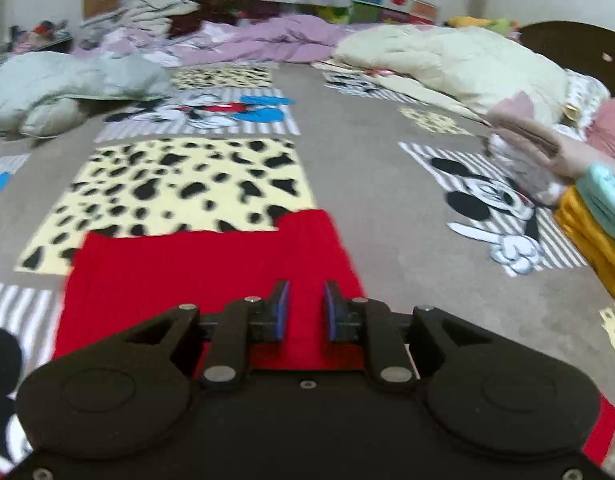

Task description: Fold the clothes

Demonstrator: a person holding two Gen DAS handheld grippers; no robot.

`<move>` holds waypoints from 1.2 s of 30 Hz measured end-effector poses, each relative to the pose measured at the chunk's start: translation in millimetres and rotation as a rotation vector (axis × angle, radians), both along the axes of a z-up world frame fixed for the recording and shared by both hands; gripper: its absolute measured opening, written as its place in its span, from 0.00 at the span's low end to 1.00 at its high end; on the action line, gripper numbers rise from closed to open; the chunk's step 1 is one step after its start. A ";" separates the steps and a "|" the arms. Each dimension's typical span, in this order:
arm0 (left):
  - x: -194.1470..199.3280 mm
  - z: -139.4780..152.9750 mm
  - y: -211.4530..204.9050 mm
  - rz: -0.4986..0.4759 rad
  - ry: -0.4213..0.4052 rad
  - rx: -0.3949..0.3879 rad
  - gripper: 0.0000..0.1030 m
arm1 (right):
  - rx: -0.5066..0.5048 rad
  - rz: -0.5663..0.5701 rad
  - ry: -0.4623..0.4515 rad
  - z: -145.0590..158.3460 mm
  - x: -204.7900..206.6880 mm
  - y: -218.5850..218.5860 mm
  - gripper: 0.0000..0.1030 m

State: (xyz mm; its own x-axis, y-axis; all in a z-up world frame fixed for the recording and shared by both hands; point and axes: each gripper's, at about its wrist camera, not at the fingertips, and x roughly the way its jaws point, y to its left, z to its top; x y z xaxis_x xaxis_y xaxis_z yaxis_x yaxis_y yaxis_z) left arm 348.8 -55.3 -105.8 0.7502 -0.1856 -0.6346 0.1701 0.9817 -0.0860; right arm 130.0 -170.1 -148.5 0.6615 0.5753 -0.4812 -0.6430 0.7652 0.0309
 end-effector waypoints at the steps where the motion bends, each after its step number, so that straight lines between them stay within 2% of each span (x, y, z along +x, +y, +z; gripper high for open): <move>1: 5.1 -9.8 -5.4 -0.012 0.053 0.028 0.16 | -0.001 0.000 -0.002 -0.1 -0.6 0.2 0.17; 2: 9.5 -20.0 -9.9 -0.029 0.102 0.066 0.17 | 0.000 -0.001 -0.003 -0.4 -0.9 0.2 0.17; 4: 5.6 -10.8 -17.2 -0.041 0.086 0.124 0.18 | 0.001 -0.003 -0.006 -0.5 -1.9 0.3 0.18; 5: -0.5 0.7 -21.9 -0.054 0.069 0.123 0.18 | 0.001 -0.003 -0.008 -0.3 -2.5 0.4 0.19; 6: -7.3 9.9 -28.6 -0.117 0.069 0.104 0.23 | 0.000 -0.004 -0.010 0.1 -3.0 0.6 0.20; 8: -20.8 27.7 -42.6 -0.248 0.071 0.067 0.44 | -0.010 -0.001 -0.025 1.6 -3.9 2.0 0.26; 9: -26.9 31.0 -55.5 -0.347 0.099 0.066 0.53 | -0.017 0.001 -0.034 2.2 -6.0 2.8 0.32; 10: -32.8 34.1 -68.3 -0.445 0.126 0.065 0.53 | -0.025 0.004 -0.042 2.5 -8.1 4.0 0.34; 13: -46.4 29.1 -108.4 -0.634 0.201 0.120 0.53 | -0.053 0.011 -0.070 2.9 -15.1 8.3 0.43; 18: -54.9 -1.8 -154.2 -0.767 0.262 0.255 0.52 | -0.078 0.015 -0.089 2.1 -20.5 11.6 0.45; 20: -57.8 -12.7 -166.8 -0.826 0.280 0.275 0.52 | -0.078 0.016 -0.087 2.3 -21.0 11.4 0.45; 21: -58.7 -16.0 -171.1 -0.834 0.288 0.275 0.51 | -0.076 0.018 -0.087 3.0 -20.6 11.3 0.45; 23: -59.4 -18.4 -176.2 -0.861 0.296 0.259 0.34 | -0.076 0.022 -0.091 4.0 -20.9 11.6 0.46; 24: -59.4 -17.8 -177.1 -0.877 0.294 0.245 0.18 | -0.076 0.024 -0.092 4.9 -20.7 12.0 0.47; 26: -62.7 -11.0 -173.2 -0.889 0.246 0.246 0.09 | -0.073 0.026 -0.092 5.7 -19.9 11.6 0.47; 27: -64.3 -7.3 -170.8 -0.892 0.221 0.244 0.08 | -0.072 0.027 -0.093 6.0 -19.6 11.1 0.48; 29: -69.4 10.1 -153.2 -0.838 0.162 0.180 0.08 | -0.068 0.028 -0.095 6.8 -19.3 9.6 0.48; 33: -74.7 48.7 -83.7 -0.679 0.004 -0.060 0.08 | -0.068 0.040 -0.108 9.5 -23.8 2.9 0.57; 36: -85.0 65.9 -25.6 -0.552 -0.103 -0.218 0.08 | -0.081 0.042 -0.124 9.5 -29.6 -7.7 0.59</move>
State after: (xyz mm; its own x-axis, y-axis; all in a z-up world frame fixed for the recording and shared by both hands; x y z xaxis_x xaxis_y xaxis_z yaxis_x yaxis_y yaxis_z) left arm 263.8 -80.9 -39.9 0.5615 -0.6829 -0.4674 0.6680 0.7074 -0.2310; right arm 100.4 -177.8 -139.0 0.6948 0.5662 -0.4434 -0.6695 0.7344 -0.1112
